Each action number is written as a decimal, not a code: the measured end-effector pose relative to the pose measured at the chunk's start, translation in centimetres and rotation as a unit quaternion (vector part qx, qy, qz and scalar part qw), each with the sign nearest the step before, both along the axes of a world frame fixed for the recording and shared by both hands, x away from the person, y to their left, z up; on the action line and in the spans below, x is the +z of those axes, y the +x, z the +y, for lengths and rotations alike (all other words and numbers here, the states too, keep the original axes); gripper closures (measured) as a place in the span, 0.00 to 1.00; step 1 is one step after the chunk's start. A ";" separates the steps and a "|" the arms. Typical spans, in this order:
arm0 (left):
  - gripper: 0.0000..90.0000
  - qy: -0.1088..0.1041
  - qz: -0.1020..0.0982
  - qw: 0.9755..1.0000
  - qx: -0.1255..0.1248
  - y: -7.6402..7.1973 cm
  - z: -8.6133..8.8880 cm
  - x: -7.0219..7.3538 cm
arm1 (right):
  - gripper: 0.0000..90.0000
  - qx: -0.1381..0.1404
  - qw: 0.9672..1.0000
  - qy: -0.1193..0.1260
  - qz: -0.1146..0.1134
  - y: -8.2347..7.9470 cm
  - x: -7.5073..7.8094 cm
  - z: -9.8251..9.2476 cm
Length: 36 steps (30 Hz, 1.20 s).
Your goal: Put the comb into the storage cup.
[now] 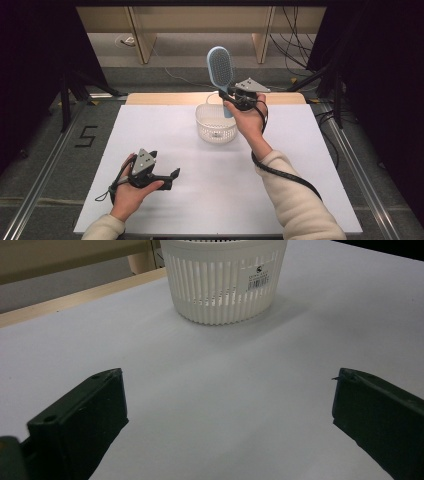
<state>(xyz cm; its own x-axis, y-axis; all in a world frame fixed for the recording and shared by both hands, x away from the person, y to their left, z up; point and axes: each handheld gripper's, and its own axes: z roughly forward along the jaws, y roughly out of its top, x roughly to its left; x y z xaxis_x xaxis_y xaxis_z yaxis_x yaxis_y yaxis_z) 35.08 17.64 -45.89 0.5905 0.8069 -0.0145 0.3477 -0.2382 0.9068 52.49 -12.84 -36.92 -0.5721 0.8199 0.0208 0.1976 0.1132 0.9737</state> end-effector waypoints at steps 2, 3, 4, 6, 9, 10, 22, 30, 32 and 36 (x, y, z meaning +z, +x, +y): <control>0.01 0.000 0.000 1.000 0.000 0.0 0.0 0.0 | 0.79 0.000 1.000 -0.001 0.000 0.0 -0.1 0.0; 0.01 0.000 0.000 1.000 0.000 0.0 0.0 0.0 | 0.79 0.000 1.000 -0.001 0.000 0.0 -0.1 0.0; 0.01 0.000 0.000 1.000 0.000 0.0 0.0 0.0 | 0.78 0.000 1.000 -0.001 0.000 0.0 -0.1 0.0; 0.01 0.000 0.000 1.000 0.000 0.0 0.0 0.0 | 0.79 0.000 1.000 0.000 0.002 0.0 -0.1 0.1; 0.01 0.000 0.000 1.000 0.000 0.0 0.0 0.0 | 0.79 0.001 1.000 -0.001 0.001 0.1 -0.2 0.1; 0.01 0.000 0.000 1.000 0.000 0.0 0.0 0.0 | 0.78 0.000 1.000 -0.001 0.002 0.1 -0.2 0.1; 0.01 0.000 0.000 1.000 0.000 0.0 0.0 0.0 | 0.79 0.001 1.000 -0.002 0.003 0.2 -0.4 0.2; 0.01 0.000 0.000 1.000 -0.001 0.0 0.0 0.0 | 0.78 0.003 1.000 -0.002 0.004 0.2 -0.6 0.3; 0.01 0.001 0.000 1.000 -0.001 0.0 0.0 0.0 | 0.78 0.003 1.000 -0.003 0.004 0.2 -0.7 0.3; 0.01 0.000 0.000 1.000 -0.001 0.0 0.0 0.0 | 0.78 0.004 1.000 -0.004 0.005 0.2 -0.7 0.4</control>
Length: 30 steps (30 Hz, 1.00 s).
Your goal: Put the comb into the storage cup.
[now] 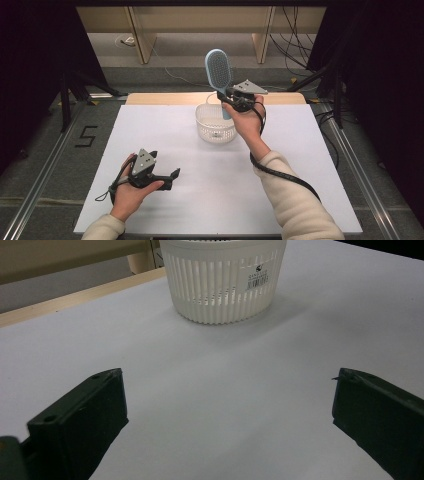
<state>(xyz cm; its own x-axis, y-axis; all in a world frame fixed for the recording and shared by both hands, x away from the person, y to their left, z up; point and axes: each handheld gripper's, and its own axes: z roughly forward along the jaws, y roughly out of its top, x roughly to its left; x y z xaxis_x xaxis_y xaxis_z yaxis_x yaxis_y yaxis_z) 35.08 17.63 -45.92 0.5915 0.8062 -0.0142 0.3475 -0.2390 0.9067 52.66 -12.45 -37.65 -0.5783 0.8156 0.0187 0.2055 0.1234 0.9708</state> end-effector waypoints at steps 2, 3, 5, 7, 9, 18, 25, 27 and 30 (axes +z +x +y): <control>0.01 0.000 0.000 1.000 0.000 0.0 0.0 0.0 | 0.78 0.000 1.000 0.000 0.000 0.0 0.0 0.0; 0.01 0.000 0.000 1.000 0.000 0.0 0.0 0.0 | 0.78 0.001 1.000 0.000 0.000 0.0 0.0 0.0; 0.01 0.000 0.000 1.000 0.000 0.0 0.0 0.0 | 0.78 0.003 1.000 -0.001 0.000 0.0 -0.1 0.1; 0.01 0.000 0.000 1.000 0.000 0.0 0.0 0.0 | 0.78 0.004 1.000 -0.002 0.000 0.0 -0.1 0.1; 0.01 -0.001 0.000 1.000 0.000 0.0 0.0 0.0 | 0.78 0.004 1.000 -0.001 0.001 0.0 -0.1 0.1; 0.01 0.001 0.000 1.000 -0.002 0.0 0.0 0.0 | 0.78 0.004 1.000 -0.001 0.003 0.0 -0.2 0.2; 0.01 0.001 0.001 1.000 -0.002 0.0 0.0 0.0 | 0.78 0.005 1.000 -0.004 0.002 0.0 -0.4 0.3; 0.01 0.000 0.000 1.000 -0.001 0.0 0.0 0.0 | 0.79 0.005 1.000 -0.005 0.003 0.0 -0.4 0.3; 0.01 0.001 0.000 1.000 -0.002 0.0 0.0 0.0 | 0.78 0.006 1.000 -0.006 0.004 0.0 -0.5 0.4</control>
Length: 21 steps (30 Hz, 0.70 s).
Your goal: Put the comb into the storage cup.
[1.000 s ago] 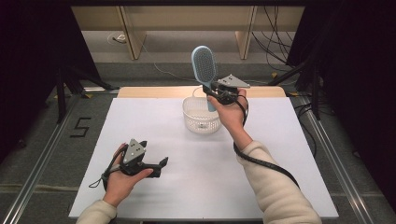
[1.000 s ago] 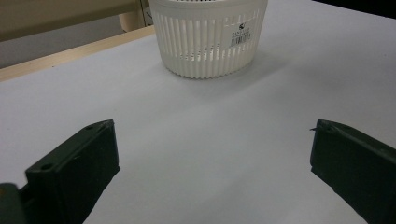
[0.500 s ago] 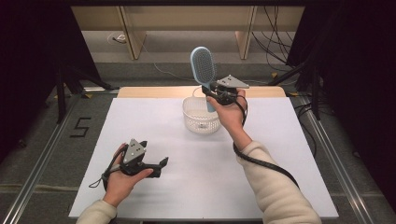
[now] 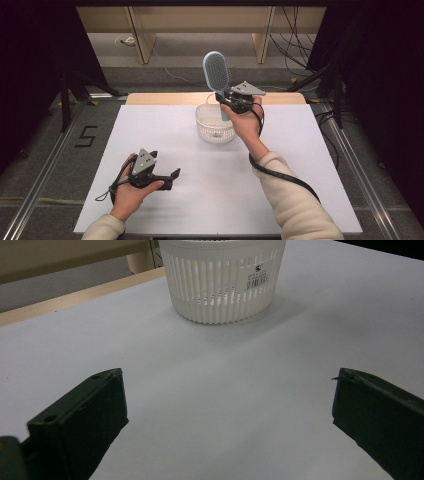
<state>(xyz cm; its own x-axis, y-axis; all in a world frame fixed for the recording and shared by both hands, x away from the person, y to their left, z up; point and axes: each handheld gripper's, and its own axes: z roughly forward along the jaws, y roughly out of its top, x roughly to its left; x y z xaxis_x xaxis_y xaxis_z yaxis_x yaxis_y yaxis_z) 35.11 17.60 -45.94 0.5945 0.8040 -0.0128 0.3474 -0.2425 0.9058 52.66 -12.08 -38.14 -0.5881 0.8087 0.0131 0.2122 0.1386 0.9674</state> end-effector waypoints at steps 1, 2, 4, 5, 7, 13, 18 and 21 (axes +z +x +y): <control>0.01 0.000 0.000 1.000 0.000 0.0 0.0 0.0 | 0.79 0.000 1.000 0.001 -0.001 0.0 0.0 0.0; 0.01 0.000 0.000 1.000 0.000 0.0 0.0 0.0 | 0.79 0.000 1.000 0.001 -0.001 0.0 -0.1 0.1; 0.01 -0.001 0.000 1.000 0.000 0.0 0.0 0.0 | 0.78 0.001 1.000 0.001 0.000 0.0 -0.1 0.1; 0.01 -0.001 0.000 1.000 0.000 0.0 0.0 0.0 | 0.78 0.001 1.000 0.000 0.000 0.0 -0.1 0.1; 0.01 -0.001 0.000 1.000 0.000 0.0 0.0 0.0 | 0.78 0.001 1.000 -0.001 0.001 0.0 -0.2 0.1; 0.01 0.000 0.000 1.000 0.000 0.0 0.0 0.0 | 0.78 0.002 1.000 -0.005 0.001 -0.1 -0.4 0.2; 0.01 -0.001 -0.001 1.000 0.000 0.0 0.0 0.0 | 0.78 0.002 1.000 -0.006 0.003 -0.1 -0.7 0.4; 0.01 0.000 0.000 1.000 0.000 0.0 0.0 0.0 | 0.78 0.002 1.000 -0.009 0.003 -0.1 -0.8 0.4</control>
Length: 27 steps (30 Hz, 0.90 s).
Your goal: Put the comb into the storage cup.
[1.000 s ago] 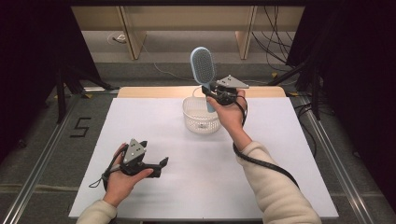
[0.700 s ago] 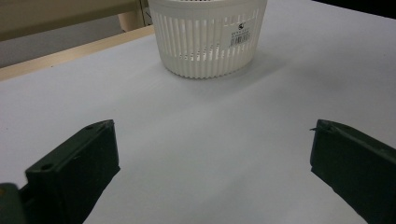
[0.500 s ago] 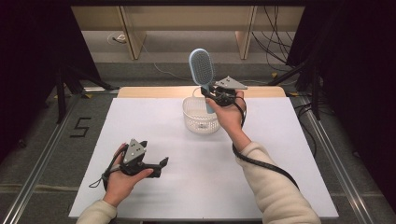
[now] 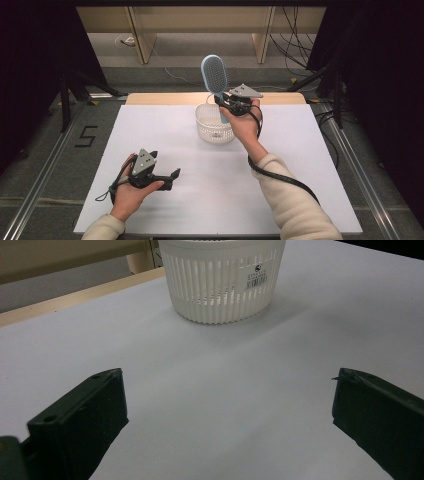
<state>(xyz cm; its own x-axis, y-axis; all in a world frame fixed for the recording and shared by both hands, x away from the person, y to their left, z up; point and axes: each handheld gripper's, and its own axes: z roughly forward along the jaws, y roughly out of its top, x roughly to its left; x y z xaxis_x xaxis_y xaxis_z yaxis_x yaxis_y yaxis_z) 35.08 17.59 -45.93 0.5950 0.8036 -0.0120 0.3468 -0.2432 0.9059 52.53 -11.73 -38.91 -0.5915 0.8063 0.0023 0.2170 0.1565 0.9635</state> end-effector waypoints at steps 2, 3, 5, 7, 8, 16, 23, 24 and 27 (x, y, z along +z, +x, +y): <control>0.01 0.000 0.000 1.000 0.000 0.0 0.0 0.0 | 0.78 -0.001 1.000 -0.002 -0.001 0.0 -0.1 0.0; 0.01 0.000 0.000 1.000 0.000 0.0 0.0 0.0 | 0.78 -0.001 1.000 -0.002 0.000 0.0 -0.2 0.0; 0.01 0.000 0.000 1.000 -0.001 0.0 0.0 0.0 | 0.78 -0.002 1.000 0.000 0.001 0.0 -0.2 0.0; 0.01 0.000 0.000 1.000 0.000 0.0 0.0 0.0 | 0.78 -0.002 1.000 -0.001 0.002 0.0 -0.3 0.0; 0.01 0.000 0.000 1.000 0.000 0.0 0.0 0.0 | 0.78 -0.002 1.000 -0.002 0.001 0.0 -0.3 0.0; 0.01 0.000 0.000 1.000 -0.001 0.0 0.0 0.0 | 0.78 0.000 1.000 -0.003 0.001 0.0 -0.5 0.1; 0.01 0.000 0.001 1.000 -0.001 0.0 -0.1 0.0 | 0.78 0.000 1.000 -0.004 0.003 -0.1 -0.7 0.1; 0.01 0.000 0.001 1.000 -0.001 0.0 -0.1 0.0 | 0.78 0.000 1.000 -0.004 0.003 -0.1 -0.8 0.2; 0.01 0.000 0.001 1.000 -0.002 0.0 -0.1 0.0 | 0.78 0.000 1.000 -0.006 0.004 0.0 -0.9 0.2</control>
